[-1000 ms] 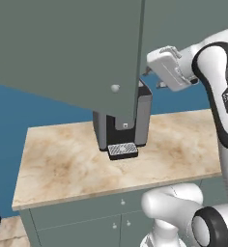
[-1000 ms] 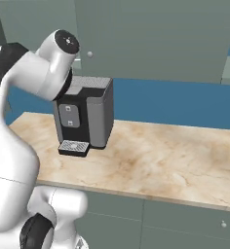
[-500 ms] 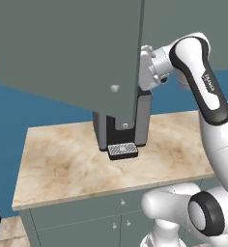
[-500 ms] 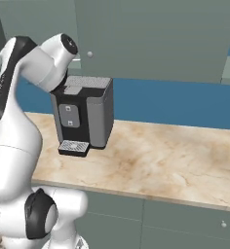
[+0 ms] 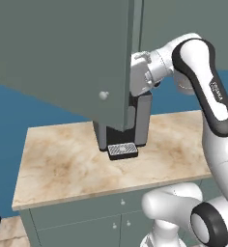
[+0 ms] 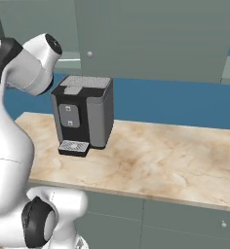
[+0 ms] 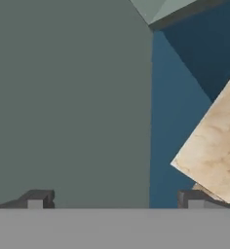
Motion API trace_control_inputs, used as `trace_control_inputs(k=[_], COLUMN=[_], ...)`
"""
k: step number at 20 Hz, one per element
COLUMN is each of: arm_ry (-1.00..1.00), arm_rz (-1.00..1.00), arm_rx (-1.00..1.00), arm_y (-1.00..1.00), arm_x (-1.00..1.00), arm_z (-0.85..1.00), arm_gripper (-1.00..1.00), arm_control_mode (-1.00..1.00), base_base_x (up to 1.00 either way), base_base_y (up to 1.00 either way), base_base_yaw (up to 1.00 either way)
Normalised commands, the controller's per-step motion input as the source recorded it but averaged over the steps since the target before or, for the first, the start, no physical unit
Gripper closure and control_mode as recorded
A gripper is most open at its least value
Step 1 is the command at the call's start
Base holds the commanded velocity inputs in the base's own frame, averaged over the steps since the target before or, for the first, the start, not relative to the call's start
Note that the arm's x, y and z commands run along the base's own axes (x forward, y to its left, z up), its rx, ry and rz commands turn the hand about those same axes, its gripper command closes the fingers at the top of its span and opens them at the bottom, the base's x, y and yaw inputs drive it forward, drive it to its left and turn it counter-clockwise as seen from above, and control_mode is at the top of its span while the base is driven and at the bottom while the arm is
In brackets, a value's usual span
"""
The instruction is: Open the cabinet and move the ladle to the pot. Then close the cabinet.
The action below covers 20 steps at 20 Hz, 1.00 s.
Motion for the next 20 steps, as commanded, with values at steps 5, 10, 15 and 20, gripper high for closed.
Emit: trace_control_inputs(k=[5, 10, 15, 20], arm_ry=[-0.12, -0.09, -0.05, -0.02], arm_rz=[0.16, 0.12, 0.07, -0.04], arm_rx=[0.01, 0.0, 0.0, 0.0], arm_y=[0.43, 0.64, 0.57, -0.19], arm_x=[-0.68, -0.42, -0.11, 0.23], arm_z=[0.01, 0.01, 0.04, 0.22], arm_gripper=[-1.0, -1.0, -1.0, -1.0], arm_control_mode=[-1.0, -1.0, -1.0, -1.0], base_base_x=[0.0, 0.0, 0.0, 0.0], base_base_y=[0.0, 0.0, 0.0, 0.0], base_base_yaw=[0.0, 0.0, 0.0, 0.0])
